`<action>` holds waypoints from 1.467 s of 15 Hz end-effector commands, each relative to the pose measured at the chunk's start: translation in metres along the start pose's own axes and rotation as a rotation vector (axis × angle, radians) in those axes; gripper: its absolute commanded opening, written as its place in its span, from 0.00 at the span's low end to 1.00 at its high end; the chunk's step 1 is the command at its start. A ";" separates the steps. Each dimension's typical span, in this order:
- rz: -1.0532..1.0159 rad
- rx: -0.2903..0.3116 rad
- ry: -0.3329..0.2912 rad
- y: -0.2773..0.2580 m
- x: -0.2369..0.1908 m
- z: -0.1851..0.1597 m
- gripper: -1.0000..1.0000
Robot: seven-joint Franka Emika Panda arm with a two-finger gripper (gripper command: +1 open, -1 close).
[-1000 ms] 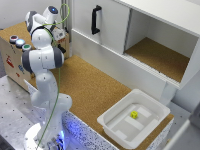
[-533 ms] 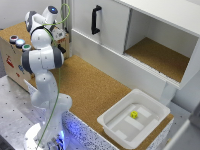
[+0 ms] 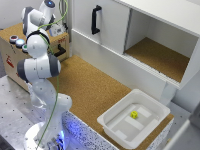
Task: Put the purple block on top of the drawer
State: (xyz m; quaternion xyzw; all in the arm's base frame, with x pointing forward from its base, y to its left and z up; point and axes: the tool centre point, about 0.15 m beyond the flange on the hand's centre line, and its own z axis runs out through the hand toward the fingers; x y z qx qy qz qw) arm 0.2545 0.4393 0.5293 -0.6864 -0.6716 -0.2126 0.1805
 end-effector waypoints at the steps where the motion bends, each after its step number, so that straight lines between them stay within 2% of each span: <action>1: 0.006 -0.011 -0.045 0.000 0.000 -0.004 1.00; 5: 0.006 -0.011 -0.045 0.000 0.000 -0.004 1.00; 6: 0.001 0.001 -0.001 0.000 0.000 0.000 1.00; 7: -0.016 0.006 -0.012 -0.004 -0.006 -0.006 1.00; 8: -0.048 0.036 -0.032 -0.009 -0.005 -0.010 1.00; 9: -0.075 0.094 -0.115 -0.017 0.003 -0.012 1.00; 11: -0.103 0.142 -0.274 -0.037 0.025 -0.022 1.00; 12: -0.098 0.156 -0.308 -0.044 0.031 -0.027 1.00; 14: -0.073 0.146 -0.524 -0.059 0.053 -0.034 1.00; 15: -0.051 0.147 -0.574 -0.063 0.060 -0.034 1.00; 16: -0.036 0.137 -0.651 -0.067 0.071 -0.032 1.00; 18: 0.044 0.138 -0.703 -0.067 0.084 -0.019 1.00; 19: 0.097 0.115 -0.713 -0.068 0.091 -0.011 1.00; 20: 0.136 0.115 -0.752 -0.068 0.093 -0.004 1.00; 22: 0.242 0.089 -0.744 -0.075 0.093 0.009 1.00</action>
